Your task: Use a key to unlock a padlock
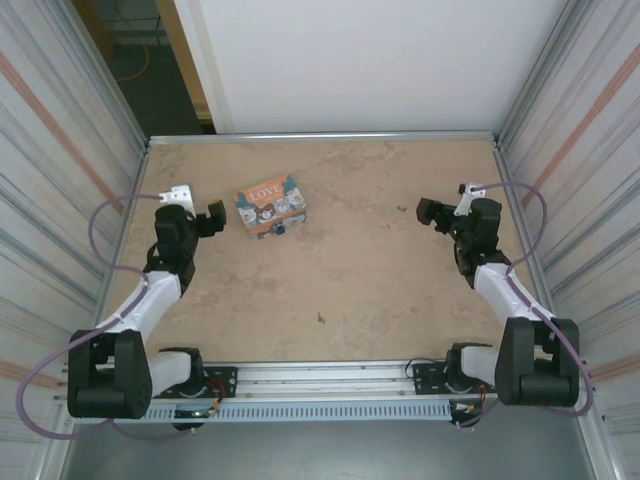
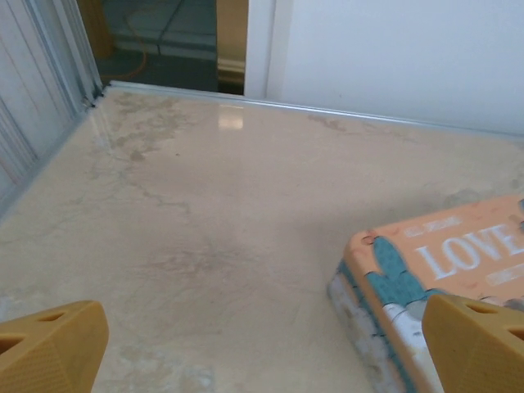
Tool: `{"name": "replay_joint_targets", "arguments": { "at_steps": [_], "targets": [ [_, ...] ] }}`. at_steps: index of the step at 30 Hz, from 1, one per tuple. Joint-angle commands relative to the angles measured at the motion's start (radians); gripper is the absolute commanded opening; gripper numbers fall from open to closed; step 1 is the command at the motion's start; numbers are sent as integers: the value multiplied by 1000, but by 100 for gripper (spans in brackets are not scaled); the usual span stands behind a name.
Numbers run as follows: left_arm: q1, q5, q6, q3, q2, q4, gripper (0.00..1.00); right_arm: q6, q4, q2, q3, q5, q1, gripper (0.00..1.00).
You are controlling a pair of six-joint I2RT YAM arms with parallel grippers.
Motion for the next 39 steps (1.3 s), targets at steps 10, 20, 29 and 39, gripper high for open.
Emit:
{"name": "replay_joint_targets", "arguments": {
  "at_steps": [10, 20, 29, 39],
  "targets": [
    [51, 455, -389, 147, 128, -238, 99, 234, -161, 210, 283, 162, 500, 99],
    [51, 624, -483, 198, 324, -138, 99, 255, -111, 612, 592, 120, 628, 99],
    [50, 688, -492, 266, 448, -100, 99, 273, -94, 877, 806, 47, 638, 99],
    [15, 732, -503, 344, 571, -70, 99, 271, -140, 1057, 1013, -61, 642, 100]
  ]
}}
